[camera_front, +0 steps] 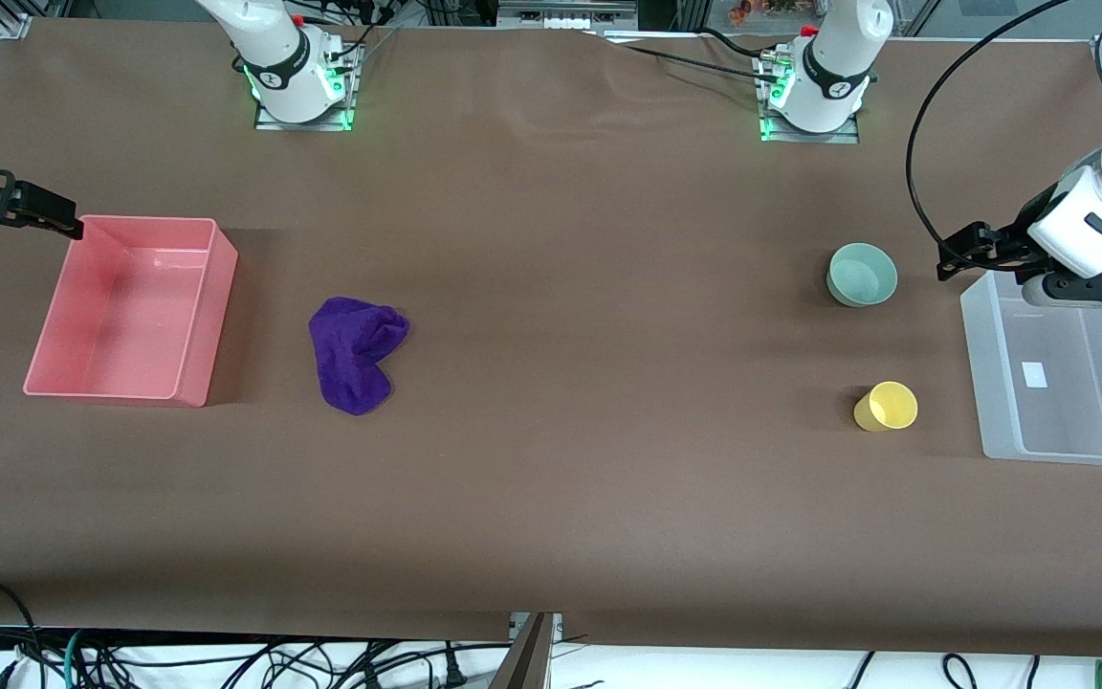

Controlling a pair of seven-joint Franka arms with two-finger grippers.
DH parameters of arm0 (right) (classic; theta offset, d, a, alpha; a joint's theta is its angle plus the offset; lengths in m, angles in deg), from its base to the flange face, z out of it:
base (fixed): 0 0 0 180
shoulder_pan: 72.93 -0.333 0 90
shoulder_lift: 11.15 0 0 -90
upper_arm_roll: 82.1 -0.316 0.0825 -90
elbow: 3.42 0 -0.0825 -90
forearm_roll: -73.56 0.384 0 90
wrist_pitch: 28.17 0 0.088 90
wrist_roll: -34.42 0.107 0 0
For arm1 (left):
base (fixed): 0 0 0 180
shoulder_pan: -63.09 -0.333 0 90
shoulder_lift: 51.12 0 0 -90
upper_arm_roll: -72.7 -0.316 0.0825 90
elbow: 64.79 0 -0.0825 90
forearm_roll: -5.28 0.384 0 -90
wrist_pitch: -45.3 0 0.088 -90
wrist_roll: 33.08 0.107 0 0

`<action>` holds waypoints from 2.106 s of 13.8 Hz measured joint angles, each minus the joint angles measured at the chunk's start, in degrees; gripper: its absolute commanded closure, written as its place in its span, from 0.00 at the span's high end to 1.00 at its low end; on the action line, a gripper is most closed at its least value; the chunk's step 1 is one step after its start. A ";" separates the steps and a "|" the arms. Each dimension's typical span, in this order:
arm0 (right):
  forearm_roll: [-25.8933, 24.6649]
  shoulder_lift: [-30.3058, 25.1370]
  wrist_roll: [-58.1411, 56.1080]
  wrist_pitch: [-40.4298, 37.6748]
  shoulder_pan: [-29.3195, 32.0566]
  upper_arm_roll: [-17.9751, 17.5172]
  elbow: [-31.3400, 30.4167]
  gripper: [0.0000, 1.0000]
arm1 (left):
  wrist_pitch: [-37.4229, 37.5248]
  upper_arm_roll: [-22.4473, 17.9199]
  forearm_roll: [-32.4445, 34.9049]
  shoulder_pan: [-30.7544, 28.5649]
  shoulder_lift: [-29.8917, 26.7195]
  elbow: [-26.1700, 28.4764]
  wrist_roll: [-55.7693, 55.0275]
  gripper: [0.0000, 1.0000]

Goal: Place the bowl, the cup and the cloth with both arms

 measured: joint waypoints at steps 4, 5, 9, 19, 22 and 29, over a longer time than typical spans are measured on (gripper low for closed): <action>0.00 0.00 0.00 0.06 0.00 0.00 0.06 1.00 | 0.00 0.00 0.00 0.00 0.00 0.00 0.00 1.00; 0.00 0.00 0.00 0.07 0.00 0.00 0.08 1.00 | 0.00 0.00 0.00 0.00 0.00 0.00 0.00 1.00; 0.00 0.00 0.04 0.11 0.00 0.00 0.10 1.00 | 0.00 0.00 0.00 0.00 0.00 0.00 0.00 1.00; -0.72 3.99 0.03 3.19 -1.27 -0.80 -2.82 1.00 | 0.64 0.12 0.00 0.03 0.00 0.01 0.00 1.00; -0.26 5.69 2.39 7.36 -1.36 -2.63 -6.43 1.00 | 0.89 0.16 0.00 0.05 0.00 0.01 0.00 1.00; -0.05 8.32 15.73 28.45 -1.79 -9.83 -21.62 1.00 | 1.11 0.31 0.00 0.11 0.00 0.01 0.00 1.00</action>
